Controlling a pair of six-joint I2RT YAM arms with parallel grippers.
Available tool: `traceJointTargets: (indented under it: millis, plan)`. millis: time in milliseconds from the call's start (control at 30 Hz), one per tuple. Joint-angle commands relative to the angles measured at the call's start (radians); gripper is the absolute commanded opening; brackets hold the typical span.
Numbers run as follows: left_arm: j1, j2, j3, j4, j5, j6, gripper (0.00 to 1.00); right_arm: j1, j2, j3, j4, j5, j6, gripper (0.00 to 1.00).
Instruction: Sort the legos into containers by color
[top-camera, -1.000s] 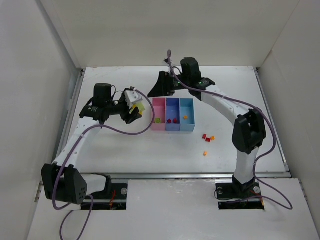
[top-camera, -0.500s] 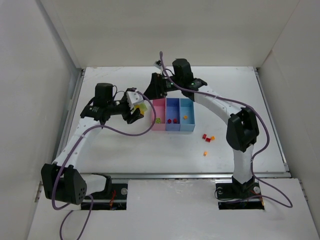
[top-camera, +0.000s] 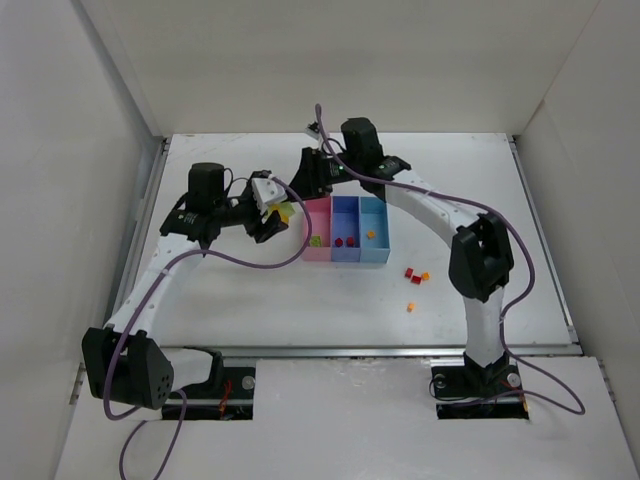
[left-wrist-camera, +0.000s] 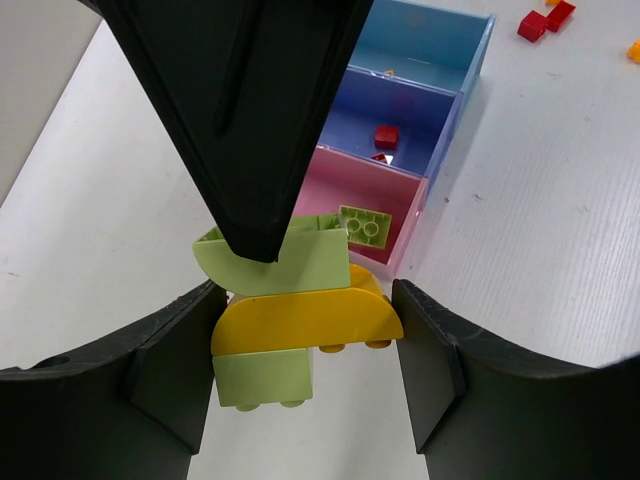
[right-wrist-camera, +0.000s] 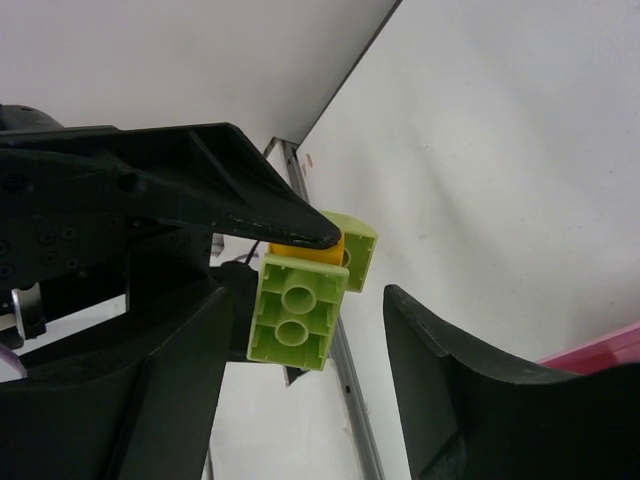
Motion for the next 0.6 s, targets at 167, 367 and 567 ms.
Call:
traceJointTargets:
  millis: [167,367,567]
  plan:
    - [-0.010,-0.030,0.055,0.067,0.022,-0.048,0.00,0.018,0.035,0.088,-0.044,-0.028,-0.035,0.48]
    - [-0.010,-0.030,0.055,0.098,0.011,-0.082,0.00,0.018,0.044,0.098,-0.053,-0.028,-0.045,0.29]
    - [-0.010,-0.030,0.045,0.117,-0.007,-0.091,0.00,0.018,0.044,0.098,-0.053,-0.039,-0.045,0.49]
